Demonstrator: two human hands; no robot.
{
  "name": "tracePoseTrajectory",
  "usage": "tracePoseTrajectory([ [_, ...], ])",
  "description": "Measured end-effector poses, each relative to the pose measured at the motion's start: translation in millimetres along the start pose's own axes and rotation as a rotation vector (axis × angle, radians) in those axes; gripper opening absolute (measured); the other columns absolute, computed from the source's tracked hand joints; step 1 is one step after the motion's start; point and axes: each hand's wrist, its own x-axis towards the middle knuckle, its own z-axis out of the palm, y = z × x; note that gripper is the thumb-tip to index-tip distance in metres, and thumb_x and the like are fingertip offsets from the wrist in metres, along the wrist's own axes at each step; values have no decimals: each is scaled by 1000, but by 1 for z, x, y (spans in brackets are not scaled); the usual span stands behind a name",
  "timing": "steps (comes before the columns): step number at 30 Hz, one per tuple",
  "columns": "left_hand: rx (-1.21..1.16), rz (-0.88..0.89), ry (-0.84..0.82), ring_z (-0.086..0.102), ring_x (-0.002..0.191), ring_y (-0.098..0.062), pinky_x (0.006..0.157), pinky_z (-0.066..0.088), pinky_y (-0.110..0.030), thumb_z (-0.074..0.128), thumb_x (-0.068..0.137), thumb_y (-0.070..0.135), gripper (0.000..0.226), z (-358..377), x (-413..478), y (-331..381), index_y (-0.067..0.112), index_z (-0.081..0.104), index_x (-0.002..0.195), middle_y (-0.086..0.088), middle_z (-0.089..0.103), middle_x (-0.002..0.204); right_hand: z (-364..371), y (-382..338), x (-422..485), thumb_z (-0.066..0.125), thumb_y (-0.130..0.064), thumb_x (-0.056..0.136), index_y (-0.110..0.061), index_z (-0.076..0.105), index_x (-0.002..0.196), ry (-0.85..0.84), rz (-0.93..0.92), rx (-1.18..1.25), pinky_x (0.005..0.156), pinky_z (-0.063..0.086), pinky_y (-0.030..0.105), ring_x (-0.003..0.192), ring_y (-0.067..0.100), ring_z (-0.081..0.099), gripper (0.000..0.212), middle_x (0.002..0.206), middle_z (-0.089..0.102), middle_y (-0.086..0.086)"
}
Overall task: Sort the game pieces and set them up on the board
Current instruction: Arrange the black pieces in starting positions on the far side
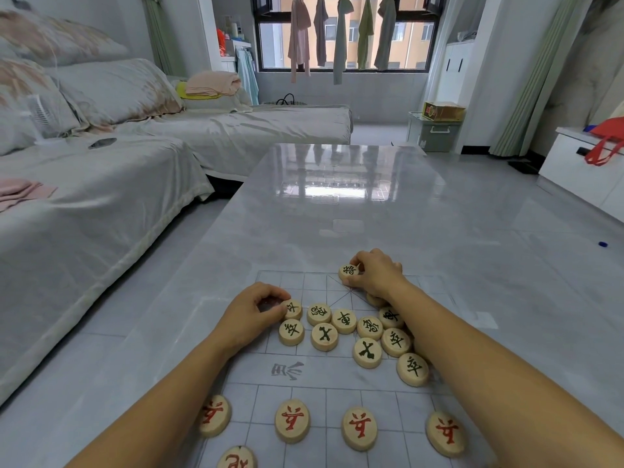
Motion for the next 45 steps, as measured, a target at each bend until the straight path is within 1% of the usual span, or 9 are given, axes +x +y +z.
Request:
tracePoseTrajectory([
  [11, -21, -27, -23, 58, 99, -13, 89, 48, -28, 74, 76, 25, 21, -1, -1, 2, 34, 64, 91, 0, 62, 103, -20, 14, -10, 61, -41, 84, -18, 49, 127, -53, -23, 89, 100, 38, 40, 113, 23, 51, 50, 125, 54, 5],
  [13, 21, -17, -52, 55, 101, -10, 90, 47, -28, 77, 71, 29, 27, -2, -1, 3, 37, 62, 93, 4, 60, 104, -29, 27, -21, 60, -34, 87, -16, 53, 123, -81, -55, 161, 88, 46, 30, 103, 20, 57, 41, 117, 59, 5],
  [16, 55, -4, -54, 55, 102, -11, 91, 47, -28, 78, 70, 30, 30, -2, 0, 3, 37, 61, 93, 7, 59, 104, -34, 41, -44, 58, -32, 88, -16, 57, 120, -154, -105, 192, 68, 41, 17, 84, 9, 54, 36, 92, 56, -8],
  [21, 47, 4, -38, 56, 101, -11, 90, 47, -28, 73, 76, 26, 22, -1, -1, 3, 35, 62, 93, 5, 60, 104, -26, 50, -66, 60, -34, 87, -20, 60, 115, -127, -144, 184, 78, 43, 22, 91, 13, 53, 31, 94, 49, -4],
  [25, 48, 19, -21, 57, 99, -9, 85, 43, -20, 62, 86, 16, 18, -1, 0, 1, 31, 64, 95, 2, 60, 105, -28, 47, -75, 46, -28, 95, -15, 62, 112, -145, -158, 218, 72, 41, 19, 80, 8, 53, 27, 91, 57, -2],
  [28, 51, 12, -26, 56, 100, -10, 82, 41, -14, 52, 89, 5, 27, -1, 0, 2, 28, 63, 96, 1, 59, 107, -31, 55, -73, 43, -25, 97, -15, 60, 115, -168, -53, 456, 80, 43, 20, 96, 10, 57, 27, 105, 62, -2],
  [32, 64, 12, -25, 55, 96, -7, 80, 40, -13, 50, 88, 1, 30, -1, 0, 2, 27, 63, 93, -1, 60, 107, -34, 68, -70, 46, -19, 95, -17, 61, 108, -139, 42, 688, 80, 46, 21, 97, 15, 58, 20, 101, 65, 0],
  [38, 34, 5, 0, 58, 95, -14, 81, 45, -18, 57, 84, 2, 29, 0, -2, 5, 31, 61, 83, -3, 62, 103, -33, 64, -67, 55, -15, 91, -18, 63, 106, -207, 22, 517, 70, 44, 15, 86, 5, 57, 18, 97, 63, -5],
  [45, 48, -7, 0, 58, 92, -18, 78, 45, -23, 59, 81, 3, 22, -1, -2, 4, 25, 62, 80, -5, 63, 98, -34, 59, -66, 53, -14, 92, -17, 63, 106, -221, 41, 479, 67, 43, 16, 82, 8, 56, 18, 98, 64, -1],
])
